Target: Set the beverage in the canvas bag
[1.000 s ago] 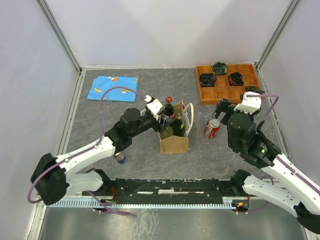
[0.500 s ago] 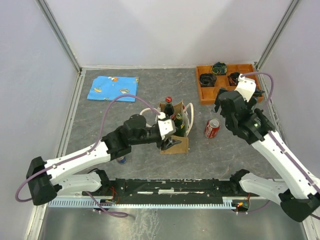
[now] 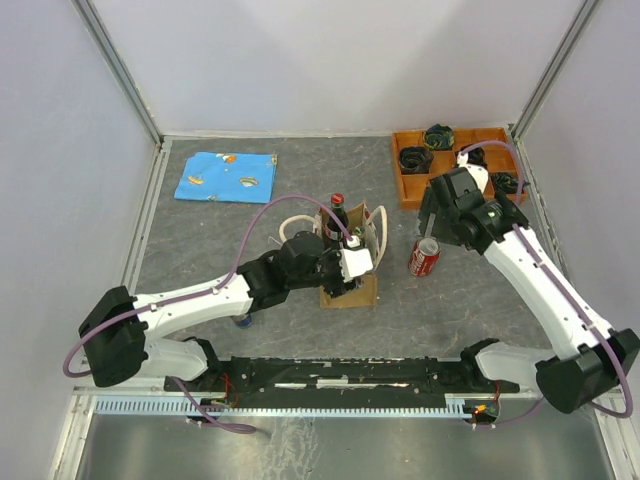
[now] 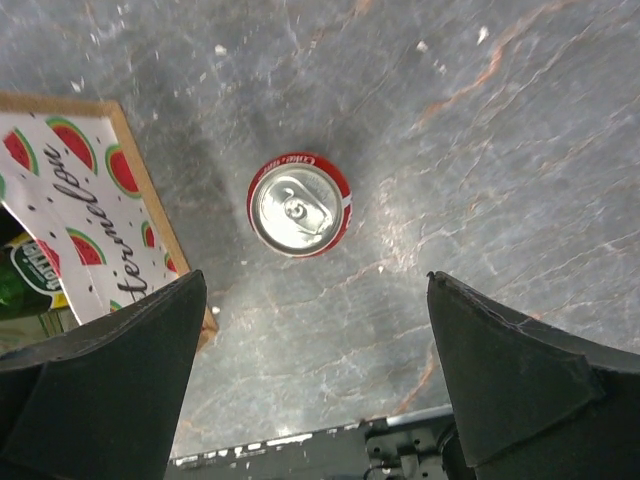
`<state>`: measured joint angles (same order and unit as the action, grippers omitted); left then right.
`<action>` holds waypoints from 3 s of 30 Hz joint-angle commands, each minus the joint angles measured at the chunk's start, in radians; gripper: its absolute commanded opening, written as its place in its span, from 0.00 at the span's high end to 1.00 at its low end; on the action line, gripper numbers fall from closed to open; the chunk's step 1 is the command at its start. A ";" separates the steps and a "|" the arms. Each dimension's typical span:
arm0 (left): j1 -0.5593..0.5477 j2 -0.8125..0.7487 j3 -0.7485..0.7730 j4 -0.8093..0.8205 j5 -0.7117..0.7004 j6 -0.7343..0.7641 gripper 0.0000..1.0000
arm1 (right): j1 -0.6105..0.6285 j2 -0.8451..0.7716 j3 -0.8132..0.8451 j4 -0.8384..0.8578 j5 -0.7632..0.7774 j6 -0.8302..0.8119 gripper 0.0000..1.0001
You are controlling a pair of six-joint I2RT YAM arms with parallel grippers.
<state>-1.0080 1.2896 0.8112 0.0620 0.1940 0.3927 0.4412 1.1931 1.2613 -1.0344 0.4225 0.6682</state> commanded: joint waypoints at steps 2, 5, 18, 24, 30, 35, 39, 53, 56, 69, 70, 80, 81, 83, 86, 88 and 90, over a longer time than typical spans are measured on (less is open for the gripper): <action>-0.007 -0.006 -0.018 0.066 -0.021 0.054 0.36 | -0.043 0.072 0.022 -0.032 -0.166 -0.014 0.01; -0.007 -0.012 -0.028 0.052 -0.007 0.047 0.37 | -0.059 0.123 0.020 -0.033 -0.203 -0.023 0.01; -0.011 -0.082 -0.050 -0.030 0.106 -0.021 0.42 | -0.106 0.274 -0.026 0.025 -0.233 -0.044 0.01; -0.011 -0.089 -0.052 -0.040 0.106 -0.025 0.43 | -0.118 0.320 -0.076 0.074 -0.250 -0.042 0.02; -0.011 -0.104 -0.024 -0.050 0.097 -0.040 0.43 | -0.126 0.346 -0.099 0.098 -0.249 -0.035 0.22; -0.011 -0.119 0.038 -0.072 0.084 -0.074 0.43 | -0.129 0.321 -0.109 0.104 -0.225 -0.030 0.53; -0.010 -0.132 0.090 -0.085 0.059 -0.098 0.43 | -0.130 0.298 -0.098 0.093 -0.217 -0.030 0.74; 0.298 -0.136 0.378 -0.143 -0.069 -0.488 0.41 | -0.131 0.168 0.195 -0.072 -0.165 -0.085 1.00; 0.337 -0.153 0.377 -0.147 -0.103 -0.502 0.41 | -0.129 0.139 0.293 -0.072 -0.188 -0.110 1.00; 0.518 -0.157 0.284 -0.221 -0.183 -0.670 0.41 | -0.063 0.121 0.658 -0.057 -0.347 -0.147 1.00; 0.525 -0.155 0.282 -0.223 -0.186 -0.675 0.41 | -0.032 0.129 0.681 -0.068 -0.333 -0.150 1.00; 0.566 -0.143 0.258 -0.236 -0.217 -0.694 0.42 | 0.278 0.221 0.789 -0.165 -0.135 -0.140 1.00; 0.571 -0.144 0.255 -0.238 -0.217 -0.696 0.42 | 0.312 0.226 0.784 -0.172 -0.107 -0.136 1.00; 0.582 -0.145 0.248 -0.242 -0.216 -0.698 0.42 | 0.373 0.237 0.764 -0.180 -0.053 -0.127 1.00; 0.590 -0.143 0.243 -0.246 -0.211 -0.700 0.42 | 0.444 0.256 0.729 -0.183 0.011 -0.114 1.00; 0.592 -0.141 0.244 -0.246 -0.205 -0.698 0.42 | 0.468 0.260 0.695 -0.162 0.030 -0.100 1.00; 0.593 -0.138 0.245 -0.248 -0.204 -0.697 0.42 | 0.481 0.260 0.657 -0.134 0.029 -0.083 1.00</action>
<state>-0.4210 1.1519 1.0515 -0.1951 -0.0021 -0.2565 0.8970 1.4700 1.9491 -1.2716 0.3511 0.5434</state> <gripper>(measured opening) 0.585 0.713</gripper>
